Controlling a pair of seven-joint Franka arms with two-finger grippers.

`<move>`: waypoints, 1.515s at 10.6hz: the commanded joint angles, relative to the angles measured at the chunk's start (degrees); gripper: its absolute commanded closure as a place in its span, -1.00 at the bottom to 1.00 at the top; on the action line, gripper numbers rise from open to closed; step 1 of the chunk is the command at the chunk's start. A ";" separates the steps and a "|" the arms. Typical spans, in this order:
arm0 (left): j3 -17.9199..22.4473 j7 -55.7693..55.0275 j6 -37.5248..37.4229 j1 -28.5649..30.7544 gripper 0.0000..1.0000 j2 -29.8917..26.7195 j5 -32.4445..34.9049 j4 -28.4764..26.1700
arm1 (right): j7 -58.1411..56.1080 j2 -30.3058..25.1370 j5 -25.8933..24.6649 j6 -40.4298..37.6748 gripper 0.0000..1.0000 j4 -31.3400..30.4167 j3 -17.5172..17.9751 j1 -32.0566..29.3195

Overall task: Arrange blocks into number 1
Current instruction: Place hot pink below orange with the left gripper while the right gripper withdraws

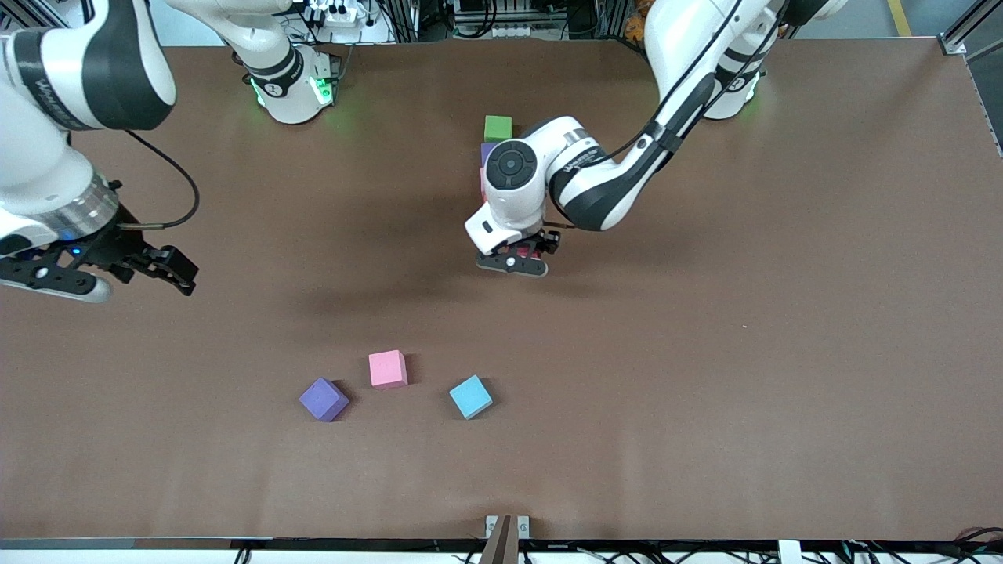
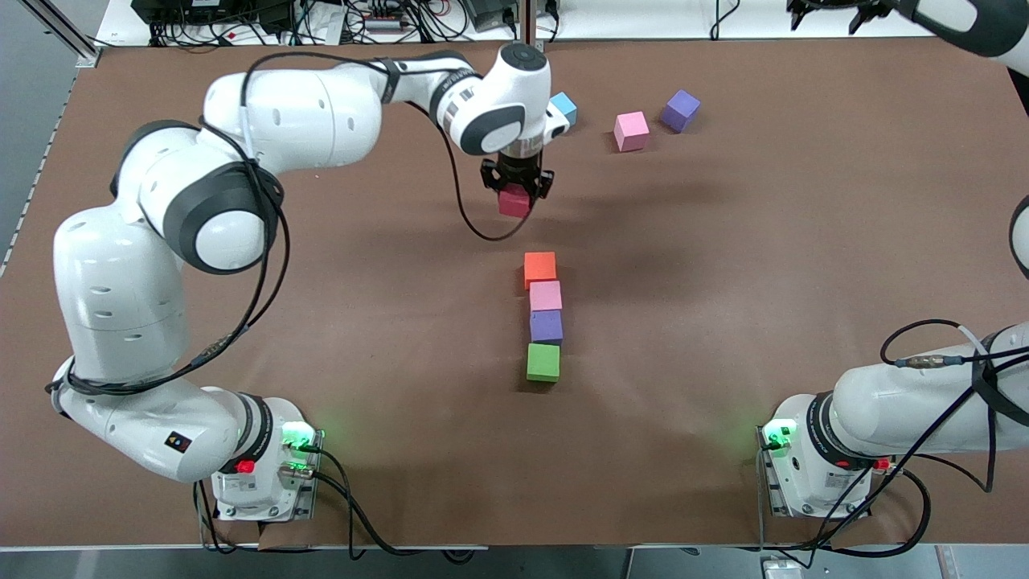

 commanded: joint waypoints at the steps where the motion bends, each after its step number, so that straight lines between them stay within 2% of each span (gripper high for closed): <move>1: 0.98 -4.57 1.47 -1.83 1.00 1.99 -2.09 1.66 | -5.98 2.72 1.06 -3.01 -1.00 5.58 -1.39 -0.67; 4: 0.98 -7.84 5.77 -1.83 1.00 2.79 -6.04 1.31 | -6.17 2.02 1.15 -8.81 -1.00 7.34 -1.75 -0.58; 7: 1.07 -8.81 8.76 -2.27 1.00 3.93 -5.61 0.87 | -9.59 1.84 1.93 -10.31 -1.00 7.79 -1.93 -0.49; 9: 1.07 -8.81 8.86 -2.36 1.00 4.55 -5.26 0.78 | -9.78 0.88 5.71 -11.02 -1.00 7.79 -2.02 -1.11; 16: 0.98 -9.51 8.86 -3.59 1.00 5.60 -5.17 -1.68 | -9.60 1.40 5.81 -11.55 -1.00 7.88 -1.93 -0.76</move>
